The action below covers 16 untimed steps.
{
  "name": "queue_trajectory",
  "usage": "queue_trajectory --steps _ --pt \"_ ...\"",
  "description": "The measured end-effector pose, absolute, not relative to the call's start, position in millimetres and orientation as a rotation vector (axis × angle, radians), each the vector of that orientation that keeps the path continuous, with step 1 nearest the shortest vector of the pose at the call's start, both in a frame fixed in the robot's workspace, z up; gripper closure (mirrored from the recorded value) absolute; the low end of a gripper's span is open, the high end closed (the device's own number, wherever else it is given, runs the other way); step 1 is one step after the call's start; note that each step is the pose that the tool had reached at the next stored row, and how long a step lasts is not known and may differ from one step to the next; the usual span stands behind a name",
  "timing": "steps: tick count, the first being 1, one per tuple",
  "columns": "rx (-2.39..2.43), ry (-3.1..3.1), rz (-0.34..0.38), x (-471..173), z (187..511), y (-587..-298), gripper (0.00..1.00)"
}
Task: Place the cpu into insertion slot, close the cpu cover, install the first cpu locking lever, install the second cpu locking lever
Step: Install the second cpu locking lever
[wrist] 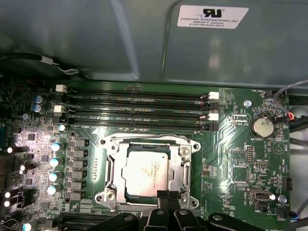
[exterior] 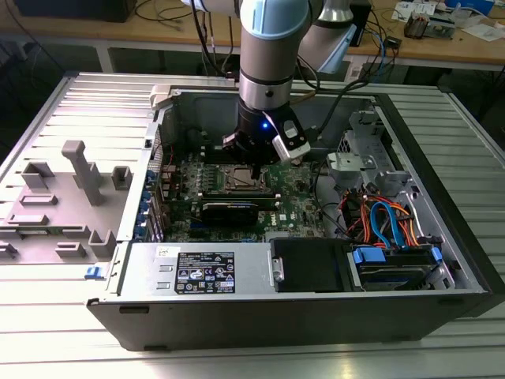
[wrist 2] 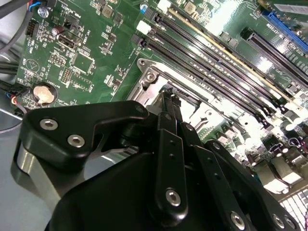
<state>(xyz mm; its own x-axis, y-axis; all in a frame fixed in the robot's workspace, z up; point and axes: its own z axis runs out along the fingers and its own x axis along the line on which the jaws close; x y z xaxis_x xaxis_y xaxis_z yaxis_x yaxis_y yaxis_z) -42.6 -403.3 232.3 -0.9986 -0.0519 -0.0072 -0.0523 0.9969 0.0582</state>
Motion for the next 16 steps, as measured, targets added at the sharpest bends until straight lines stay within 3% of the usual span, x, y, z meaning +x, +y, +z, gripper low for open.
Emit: queue_trajectory --steps 16 --pt "-0.081 3.136 0.144 -42 238 -428 0.89"
